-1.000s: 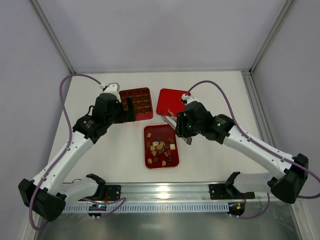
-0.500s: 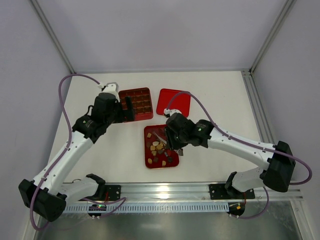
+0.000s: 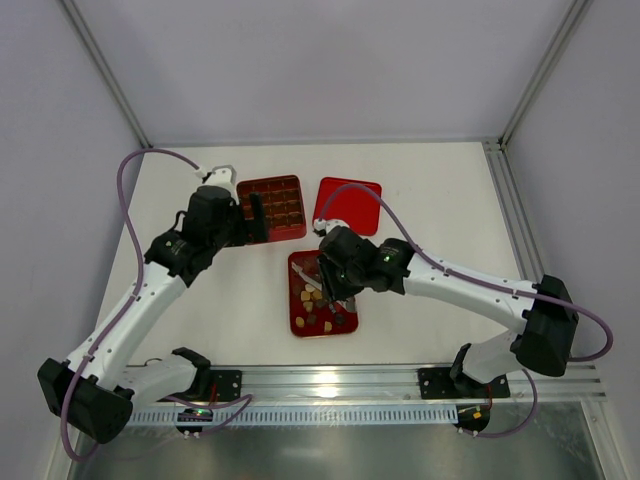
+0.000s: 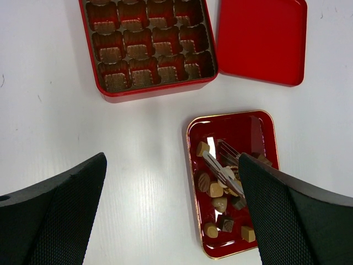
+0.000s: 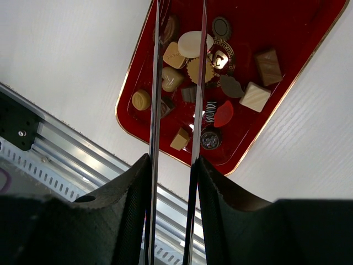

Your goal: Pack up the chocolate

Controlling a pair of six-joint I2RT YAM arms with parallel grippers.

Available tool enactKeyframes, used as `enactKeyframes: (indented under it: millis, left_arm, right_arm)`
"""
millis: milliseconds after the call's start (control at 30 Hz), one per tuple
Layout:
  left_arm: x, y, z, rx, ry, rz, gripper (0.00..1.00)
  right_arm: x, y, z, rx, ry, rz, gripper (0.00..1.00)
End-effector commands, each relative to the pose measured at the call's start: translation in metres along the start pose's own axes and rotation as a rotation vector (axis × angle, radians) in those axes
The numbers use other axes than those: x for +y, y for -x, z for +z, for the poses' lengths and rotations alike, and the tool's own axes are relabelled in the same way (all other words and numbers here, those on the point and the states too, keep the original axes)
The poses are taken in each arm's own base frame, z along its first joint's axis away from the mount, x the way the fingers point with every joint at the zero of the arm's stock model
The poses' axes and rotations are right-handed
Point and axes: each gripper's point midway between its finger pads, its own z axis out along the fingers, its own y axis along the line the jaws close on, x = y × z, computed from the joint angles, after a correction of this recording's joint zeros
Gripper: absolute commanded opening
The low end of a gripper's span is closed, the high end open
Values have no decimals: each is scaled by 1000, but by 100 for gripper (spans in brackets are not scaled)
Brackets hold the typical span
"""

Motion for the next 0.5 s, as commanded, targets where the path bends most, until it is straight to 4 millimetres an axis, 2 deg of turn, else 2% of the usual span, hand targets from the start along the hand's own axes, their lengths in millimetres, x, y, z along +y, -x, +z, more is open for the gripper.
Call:
enactKeyframes:
  millis: [0,467]
  left_arm:
    - [1,5,-4,-26,-4,0,100]
    - [2,5,-4,-30,-7,-6,100]
  right_arm:
    - [18,20,-3,-48,41,2,40]
    - [24,23,10,-33,25,27,36]
